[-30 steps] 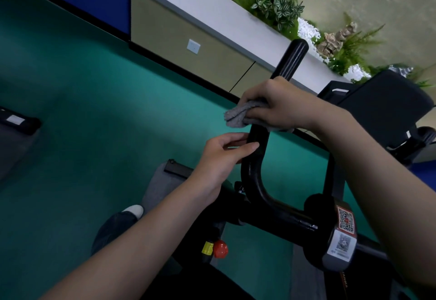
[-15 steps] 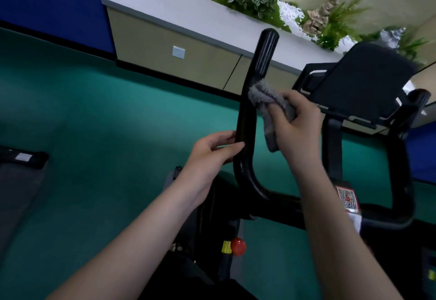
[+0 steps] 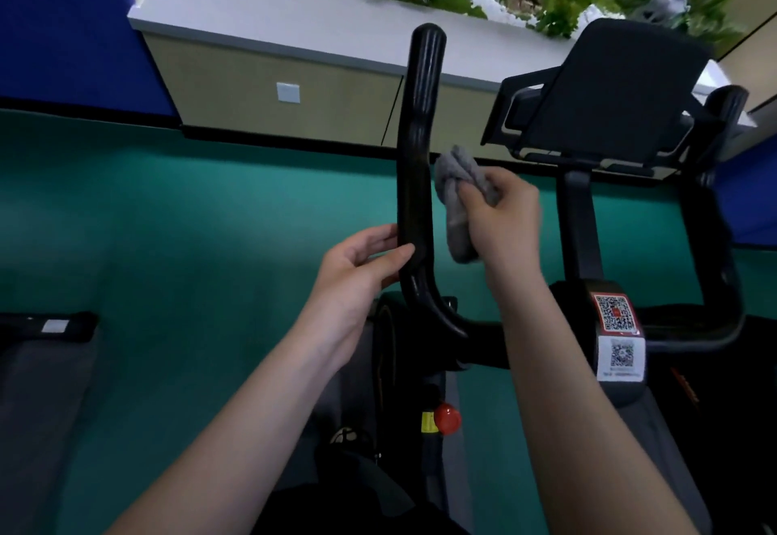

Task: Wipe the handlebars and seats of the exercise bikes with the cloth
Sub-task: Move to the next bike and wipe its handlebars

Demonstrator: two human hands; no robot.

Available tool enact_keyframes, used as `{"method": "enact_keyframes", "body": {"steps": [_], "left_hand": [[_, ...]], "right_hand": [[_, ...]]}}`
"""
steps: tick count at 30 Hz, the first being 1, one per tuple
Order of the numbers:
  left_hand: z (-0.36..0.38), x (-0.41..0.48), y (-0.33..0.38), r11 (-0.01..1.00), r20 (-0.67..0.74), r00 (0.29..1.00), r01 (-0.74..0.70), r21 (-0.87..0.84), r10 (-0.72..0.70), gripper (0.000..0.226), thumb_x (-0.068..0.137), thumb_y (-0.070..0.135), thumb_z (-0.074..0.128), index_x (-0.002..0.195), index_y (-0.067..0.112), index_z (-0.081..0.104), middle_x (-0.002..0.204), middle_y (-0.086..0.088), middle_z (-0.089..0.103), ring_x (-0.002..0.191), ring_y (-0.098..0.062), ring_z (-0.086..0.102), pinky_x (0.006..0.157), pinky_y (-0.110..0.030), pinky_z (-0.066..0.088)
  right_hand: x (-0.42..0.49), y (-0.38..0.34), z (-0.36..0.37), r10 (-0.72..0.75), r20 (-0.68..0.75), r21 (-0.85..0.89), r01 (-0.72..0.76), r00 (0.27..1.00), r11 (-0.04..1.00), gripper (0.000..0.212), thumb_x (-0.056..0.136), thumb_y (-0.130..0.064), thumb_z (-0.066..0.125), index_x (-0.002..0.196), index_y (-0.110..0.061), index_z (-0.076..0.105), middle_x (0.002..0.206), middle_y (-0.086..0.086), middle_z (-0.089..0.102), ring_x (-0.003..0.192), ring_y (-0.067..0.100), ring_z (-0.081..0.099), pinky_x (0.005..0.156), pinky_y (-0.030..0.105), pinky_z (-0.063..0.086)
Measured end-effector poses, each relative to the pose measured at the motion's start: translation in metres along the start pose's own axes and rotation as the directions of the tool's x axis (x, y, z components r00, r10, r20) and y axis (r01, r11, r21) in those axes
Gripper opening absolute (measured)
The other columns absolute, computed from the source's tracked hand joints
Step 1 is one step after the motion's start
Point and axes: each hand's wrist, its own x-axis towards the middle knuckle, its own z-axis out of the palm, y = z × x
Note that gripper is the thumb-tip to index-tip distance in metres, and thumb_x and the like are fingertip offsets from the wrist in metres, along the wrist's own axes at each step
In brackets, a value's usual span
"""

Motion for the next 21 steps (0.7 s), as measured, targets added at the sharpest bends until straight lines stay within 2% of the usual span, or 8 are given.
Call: {"method": "enact_keyframes", "body": {"steps": [2,5,7,11,16,19,21], "left_hand": [[0.0,0.0,0.001,1.0,0.0,1.0,0.004,0.012,-0.004,0.024,0.083,-0.002,0.062,0.105,0.008,0.065,0.106,-0.012,0.067,0.096,-0.018,0.064,0.084,-0.027,0.049],[0.0,0.0,0.003,0.999,-0.006,1.0,0.012,0.031,-0.012,0.027,0.083,-0.001,0.062,0.109,0.007,0.064,0.109,-0.014,0.067,0.099,-0.02,0.064,0.086,-0.028,0.05],[0.0,0.0,0.005,0.999,-0.003,1.0,0.02,0.033,-0.02,0.028,0.083,-0.001,0.063,0.11,0.005,0.063,0.112,-0.016,0.067,0.101,-0.022,0.064,0.087,-0.028,0.051],[0.0,-0.001,0.007,0.999,0.012,0.999,0.035,0.027,-0.036,0.032,0.082,-0.001,0.063,0.114,0.002,0.062,0.114,-0.019,0.066,0.102,-0.023,0.065,0.091,-0.031,0.051],[0.0,-0.004,0.008,0.998,-0.002,1.0,0.02,0.057,-0.02,0.033,0.082,-0.001,0.063,0.115,0.002,0.062,0.116,-0.02,0.064,0.098,-0.02,0.066,0.088,-0.029,0.053],[0.0,-0.004,0.011,0.991,-0.039,0.999,0.0,0.136,0.006,0.036,0.08,-0.001,0.065,0.116,0.004,0.062,0.115,-0.021,0.064,0.108,-0.029,0.062,0.098,-0.038,0.049],[0.0,-0.004,0.014,0.981,-0.048,0.999,-0.016,0.193,0.025,0.037,0.081,0.001,0.066,0.117,0.004,0.061,0.111,-0.017,0.065,0.106,-0.03,0.061,0.099,-0.041,0.047]], "right_hand": [[0.01,0.0,0.015,0.063,0.079,0.043,-0.067,0.995,0.997,0.013,0.091,-0.008,0.055,0.09,-0.013,0.067,0.084,0.006,0.068,0.079,0.018,0.061,0.074,0.034,0.05],[0.011,0.005,0.023,0.215,0.276,0.221,-0.28,0.937,0.934,0.017,0.095,-0.005,0.05,0.094,0.004,0.064,0.095,0.023,0.069,0.084,0.029,0.065,0.081,0.045,0.052],[0.004,0.01,0.014,0.23,0.399,0.287,-0.36,0.887,0.888,0.017,0.096,-0.003,0.048,0.093,0.007,0.062,0.092,0.022,0.068,0.077,0.026,0.066,0.075,0.038,0.054],[-0.006,0.02,-0.005,0.187,0.528,0.264,-0.369,0.828,0.891,0.015,0.094,0.001,0.049,0.097,0.005,0.063,0.086,0.017,0.064,0.073,0.023,0.061,0.071,0.032,0.051],[-0.001,0.013,-0.006,0.19,0.542,0.212,-0.351,0.819,0.912,0.016,0.094,0.004,0.049,0.098,0.006,0.064,0.085,0.017,0.065,0.072,0.024,0.061,0.072,0.033,0.051],[-0.002,0.012,-0.01,0.189,0.638,0.147,-0.36,0.746,0.921,0.018,0.094,0.005,0.048,0.105,0.009,0.062,0.087,0.016,0.065,0.072,0.02,0.061,0.069,0.026,0.051],[-0.004,0.015,-0.021,0.198,0.66,0.071,-0.323,0.725,0.944,0.015,0.093,0.004,0.05,0.097,0.004,0.065,0.082,0.013,0.066,0.07,0.018,0.062,0.066,0.025,0.05]]}}
